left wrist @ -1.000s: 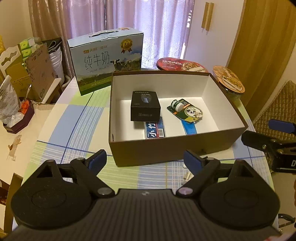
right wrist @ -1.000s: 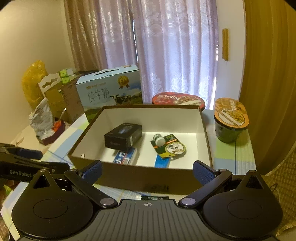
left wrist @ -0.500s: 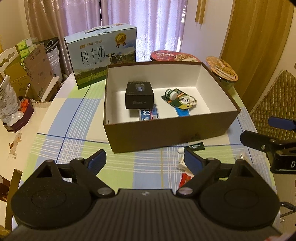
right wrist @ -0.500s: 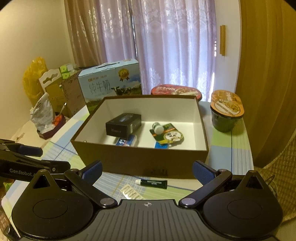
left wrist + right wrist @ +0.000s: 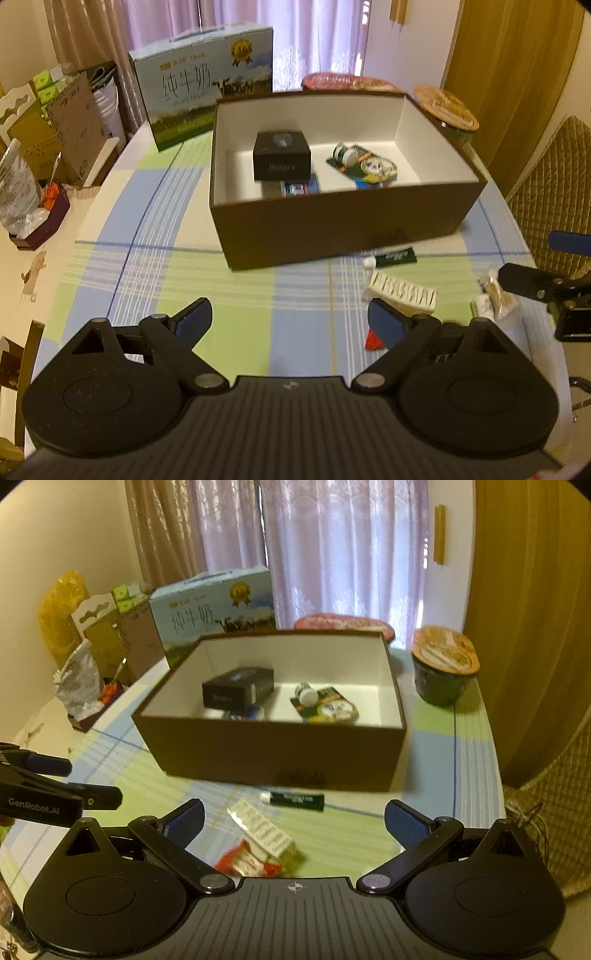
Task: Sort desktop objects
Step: 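Withdraw both tools from the box toward the loose items on the table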
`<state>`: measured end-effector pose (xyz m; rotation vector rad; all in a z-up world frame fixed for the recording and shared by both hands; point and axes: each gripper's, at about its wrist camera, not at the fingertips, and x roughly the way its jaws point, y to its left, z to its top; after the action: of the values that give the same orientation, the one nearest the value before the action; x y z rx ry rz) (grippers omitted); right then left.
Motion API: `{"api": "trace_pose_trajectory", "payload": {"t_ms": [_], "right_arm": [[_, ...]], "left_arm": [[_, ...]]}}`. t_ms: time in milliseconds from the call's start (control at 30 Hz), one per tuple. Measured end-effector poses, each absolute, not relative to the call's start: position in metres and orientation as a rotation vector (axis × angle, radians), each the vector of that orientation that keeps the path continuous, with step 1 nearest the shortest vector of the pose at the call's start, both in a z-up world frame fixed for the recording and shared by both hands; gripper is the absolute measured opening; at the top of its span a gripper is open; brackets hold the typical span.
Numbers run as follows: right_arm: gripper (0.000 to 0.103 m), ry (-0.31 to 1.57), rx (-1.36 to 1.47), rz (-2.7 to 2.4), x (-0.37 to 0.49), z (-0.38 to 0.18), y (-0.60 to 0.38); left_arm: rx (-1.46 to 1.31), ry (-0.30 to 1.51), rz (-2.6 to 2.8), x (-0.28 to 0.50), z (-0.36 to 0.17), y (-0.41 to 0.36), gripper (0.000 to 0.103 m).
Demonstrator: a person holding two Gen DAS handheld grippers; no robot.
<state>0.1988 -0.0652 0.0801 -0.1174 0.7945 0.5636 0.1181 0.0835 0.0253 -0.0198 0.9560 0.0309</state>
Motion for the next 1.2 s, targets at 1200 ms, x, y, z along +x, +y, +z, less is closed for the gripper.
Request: {"api": "trace_pose_trajectory", "payload": {"t_ms": [1200], "right_arm": [[0.101, 1.014, -0.063, 0.421, 0.18, 0.011, -0.112]], "left_arm": [[0.004, 1.137, -0.089, 0.099, -0.044, 0.052, 0.089]]}}
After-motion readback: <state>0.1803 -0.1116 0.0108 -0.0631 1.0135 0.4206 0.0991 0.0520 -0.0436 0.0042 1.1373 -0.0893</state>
